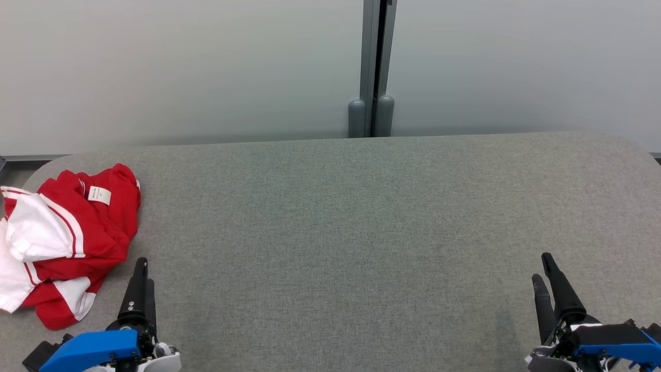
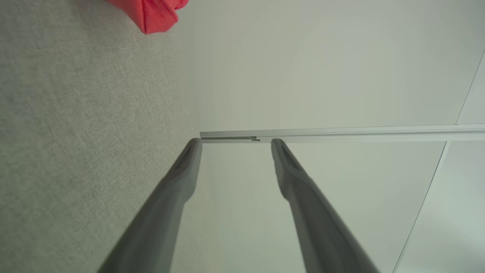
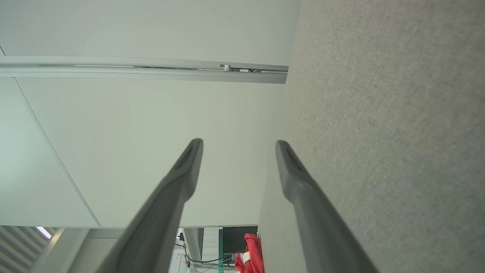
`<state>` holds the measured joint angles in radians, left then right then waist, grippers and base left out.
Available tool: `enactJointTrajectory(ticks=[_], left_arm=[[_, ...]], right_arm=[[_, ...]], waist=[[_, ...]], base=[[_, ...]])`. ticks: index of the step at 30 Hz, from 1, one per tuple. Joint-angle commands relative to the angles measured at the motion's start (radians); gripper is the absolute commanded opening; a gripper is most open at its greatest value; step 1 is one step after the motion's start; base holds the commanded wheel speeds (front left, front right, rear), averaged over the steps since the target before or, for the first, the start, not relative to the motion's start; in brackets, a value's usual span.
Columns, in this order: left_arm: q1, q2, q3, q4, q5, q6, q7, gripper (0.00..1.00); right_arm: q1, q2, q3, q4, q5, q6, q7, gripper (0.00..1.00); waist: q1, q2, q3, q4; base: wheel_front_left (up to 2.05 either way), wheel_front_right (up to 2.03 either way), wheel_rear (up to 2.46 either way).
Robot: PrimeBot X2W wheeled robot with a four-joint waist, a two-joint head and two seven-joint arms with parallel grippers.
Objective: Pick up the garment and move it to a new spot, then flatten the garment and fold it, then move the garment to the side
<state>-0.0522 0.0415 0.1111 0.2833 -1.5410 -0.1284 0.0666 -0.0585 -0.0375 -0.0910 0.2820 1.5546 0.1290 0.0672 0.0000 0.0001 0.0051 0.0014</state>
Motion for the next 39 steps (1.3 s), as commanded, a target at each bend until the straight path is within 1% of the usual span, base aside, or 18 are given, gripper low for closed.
enactJointTrajectory(ticks=[1,7,17,25,30,31,36,39], left_arm=[[-0.023,0.007,-0.004,-0.021,0.035,-0.001,-0.013,1.00],[-0.024,0.007,-0.004,-0.028,0.153,0.008,-0.040,1.00],[-0.014,0.008,-0.033,-0.045,0.378,0.050,-0.082,1.00],[-0.008,0.009,-0.057,-0.037,0.554,0.075,-0.112,1.00],[-0.005,0.009,-0.072,-0.026,0.641,0.084,-0.130,1.00],[-0.005,0.009,-0.072,-0.026,0.641,0.084,-0.130,1.00],[-0.003,0.009,-0.084,-0.018,0.716,0.089,-0.147,1.00],[-0.001,0.009,-0.093,-0.011,0.759,0.083,-0.157,1.00]], right_arm=[[-0.008,-0.004,0.004,-0.021,-0.035,0.001,-0.012,1.00],[-0.001,-0.005,0.014,-0.031,-0.135,0.001,-0.040,1.00],[0.009,-0.007,0.027,-0.039,-0.310,0.001,-0.081,1.00],[0.015,-0.008,0.038,-0.029,-0.435,0.001,-0.112,1.00],[0.018,-0.009,0.045,-0.019,-0.513,0.001,-0.130,1.00],[0.018,-0.009,0.045,-0.019,-0.513,0.001,-0.130,1.00],[0.021,-0.009,0.052,-0.008,-0.582,0.002,-0.147,1.00],[0.023,-0.010,0.059,-0.001,-0.623,0.002,-0.156,1.00]], waist=[[0.0000,-0.0001,0.000,0.001],[0.0000,-0.0001,0.001,0.001],[0.0000,-0.0001,0.002,0.003],[0.0000,-0.0001,0.000,0.005],[0.0000,-0.0001,0.000,0.007],[0.0000,-0.0001,0.000,0.007],[0.0000,-0.0001,-0.001,0.008],[0.0000,-0.0001,-0.001,0.009]], base=[[0.00,0.00,0.00],[0.00,0.00,0.00],[0.00,0.00,0.00],[0.00,0.00,0.00],[0.00,0.00,0.00],[0.00,0.00,0.00],[0.00,0.00,0.00],[0.00,0.00,0.00]])
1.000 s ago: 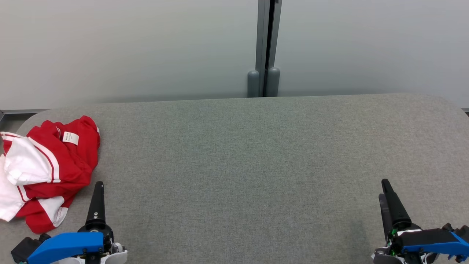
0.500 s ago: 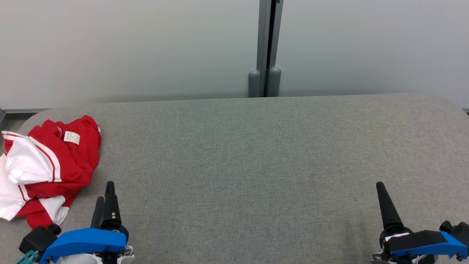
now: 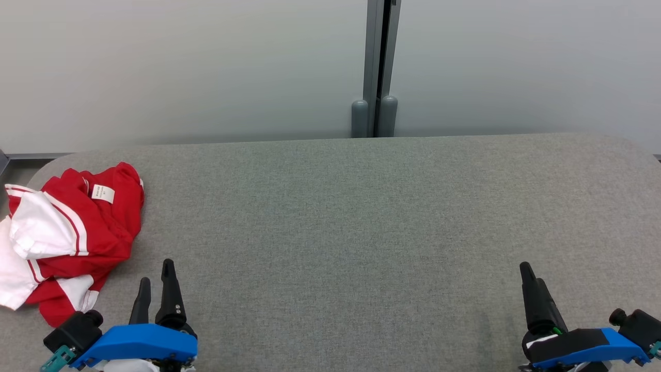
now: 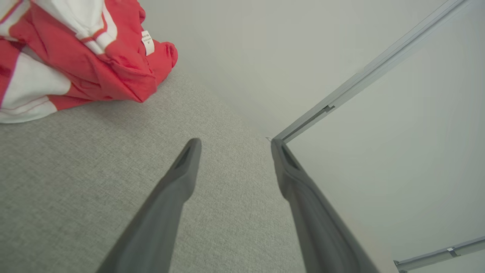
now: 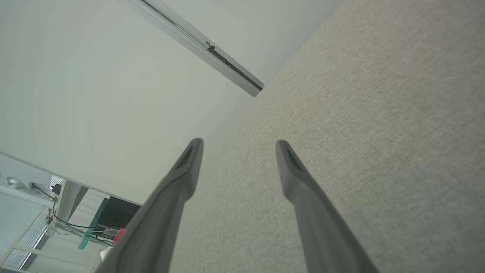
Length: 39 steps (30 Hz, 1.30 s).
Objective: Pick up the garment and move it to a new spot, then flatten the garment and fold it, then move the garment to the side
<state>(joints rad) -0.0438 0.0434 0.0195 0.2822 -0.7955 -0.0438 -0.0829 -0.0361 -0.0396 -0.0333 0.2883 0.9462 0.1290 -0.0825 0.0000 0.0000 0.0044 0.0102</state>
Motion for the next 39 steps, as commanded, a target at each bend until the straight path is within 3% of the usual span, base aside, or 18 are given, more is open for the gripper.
enactJointTrajectory(ticks=[1,27,39], left_arm=[[-0.009,0.007,-0.003,-0.008,0.027,-0.003,-0.011,1.00],[-0.003,0.008,-0.032,0.019,0.314,-0.038,-0.083,1.00],[0.001,0.008,-0.016,0.034,0.447,-0.028,-0.111,1.00]], right_arm=[[0.001,-0.008,0.004,-0.006,-0.028,0.002,-0.010,1.00],[0.014,-0.011,0.035,0.031,-0.315,0.002,-0.083,1.00],[0.019,-0.012,0.043,0.048,-0.432,0.002,-0.111,1.00]], waist=[[0.0000,0.0000,0.000,0.000],[0.0000,0.0000,0.000,0.008],[0.0000,0.0000,-0.001,0.010]], base=[[0.00,0.00,0.00],[0.00,0.00,0.00],[0.00,0.00,0.00]])
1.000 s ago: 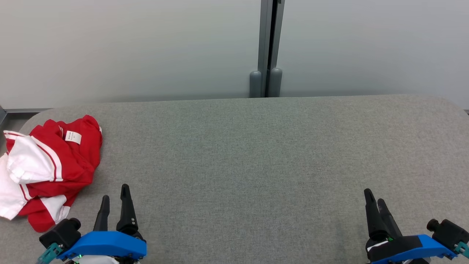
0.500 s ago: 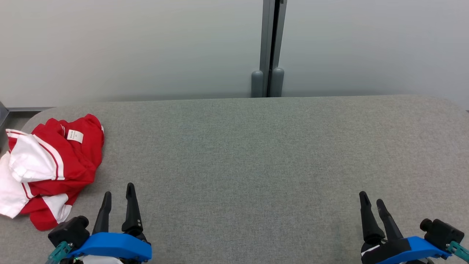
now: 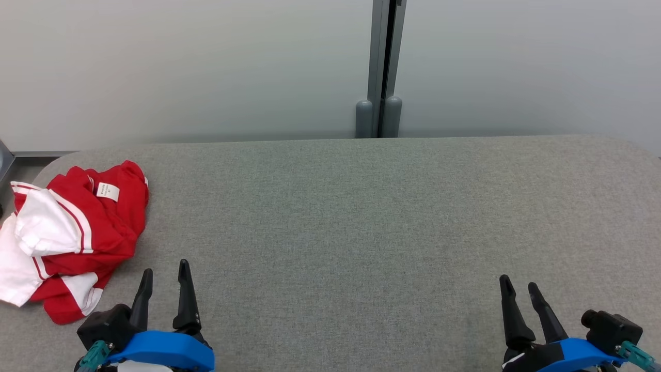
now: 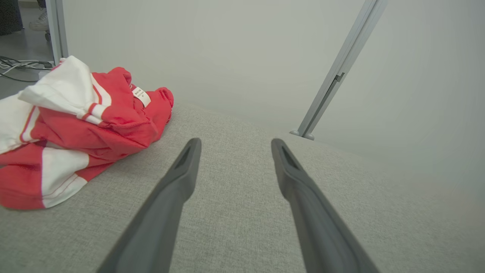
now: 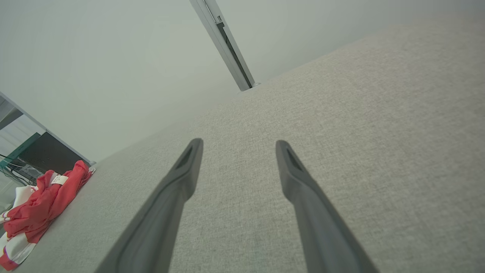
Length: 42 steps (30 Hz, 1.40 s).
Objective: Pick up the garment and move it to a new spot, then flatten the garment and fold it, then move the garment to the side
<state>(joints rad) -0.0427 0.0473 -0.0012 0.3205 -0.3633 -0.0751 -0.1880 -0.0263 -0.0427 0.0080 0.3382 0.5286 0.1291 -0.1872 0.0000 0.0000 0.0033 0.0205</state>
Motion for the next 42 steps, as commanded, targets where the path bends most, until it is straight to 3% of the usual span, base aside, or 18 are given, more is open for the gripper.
enactJointTrajectory(ticks=[1,27,42], left_arm=[[0.001,0.004,0.005,-0.003,0.023,0.003,-0.009,1.00],[0.022,0.004,0.013,0.034,0.257,0.028,-0.063,1.00],[0.021,0.004,0.026,0.050,0.292,0.017,-0.079,1.00]], right_arm=[[0.009,-0.009,0.003,-0.001,-0.025,0.002,-0.010,1.00],[0.014,-0.011,0.016,0.025,-0.258,0.002,-0.063,1.00],[0.015,-0.011,0.020,0.038,-0.325,0.002,-0.080,1.00]], waist=[[0.0000,0.0000,-0.001,0.000],[0.0000,0.0000,-0.007,0.008],[0.0000,0.0000,-0.011,0.013]], base=[[0.00,0.00,0.00],[0.00,0.00,0.00],[0.00,0.00,0.00]])
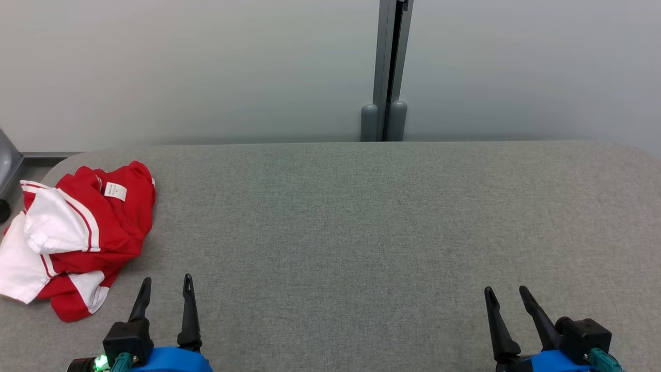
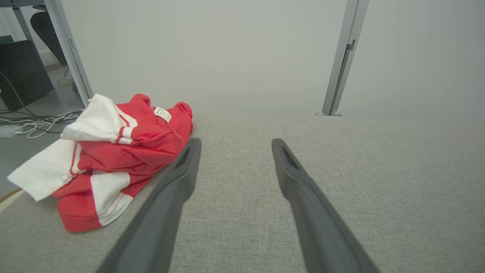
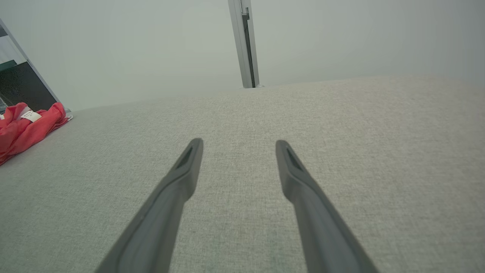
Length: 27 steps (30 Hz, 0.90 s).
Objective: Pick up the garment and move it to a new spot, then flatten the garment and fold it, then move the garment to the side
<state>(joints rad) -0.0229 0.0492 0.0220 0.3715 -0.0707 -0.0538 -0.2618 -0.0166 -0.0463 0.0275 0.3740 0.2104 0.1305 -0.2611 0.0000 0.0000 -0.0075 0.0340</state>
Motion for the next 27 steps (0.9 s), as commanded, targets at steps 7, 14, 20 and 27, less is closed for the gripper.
enactJointTrajectory(ticks=[7,14,20,27], left_arm=[[0.011,0.002,0.015,-0.002,-0.002,-0.002,-0.005,1.00],[0.011,0.002,0.019,0.010,0.020,0.021,-0.005,1.00],[-0.006,0.002,0.022,0.029,0.023,0.024,-0.004,1.00],[-0.005,0.002,0.019,0.033,0.011,0.025,-0.004,1.00]], right_arm=[[0.001,-0.007,0.001,0.004,-0.015,0.000,-0.006,1.00],[-0.004,-0.007,-0.003,0.008,-0.024,0.000,-0.006,1.00],[-0.012,-0.007,-0.003,0.015,-0.031,0.000,-0.006,1.00],[-0.010,-0.007,-0.001,0.019,-0.026,0.000,-0.006,1.00]], waist=[[0.0000,0.0000,-0.002,0.001],[0.0000,0.0000,-0.004,0.002],[0.0000,0.0000,-0.004,0.005],[0.0000,0.0000,-0.005,0.008]], base=[[0.00,0.00,0.00],[0.00,0.00,0.00],[0.00,0.00,0.00],[0.00,0.00,0.00]])
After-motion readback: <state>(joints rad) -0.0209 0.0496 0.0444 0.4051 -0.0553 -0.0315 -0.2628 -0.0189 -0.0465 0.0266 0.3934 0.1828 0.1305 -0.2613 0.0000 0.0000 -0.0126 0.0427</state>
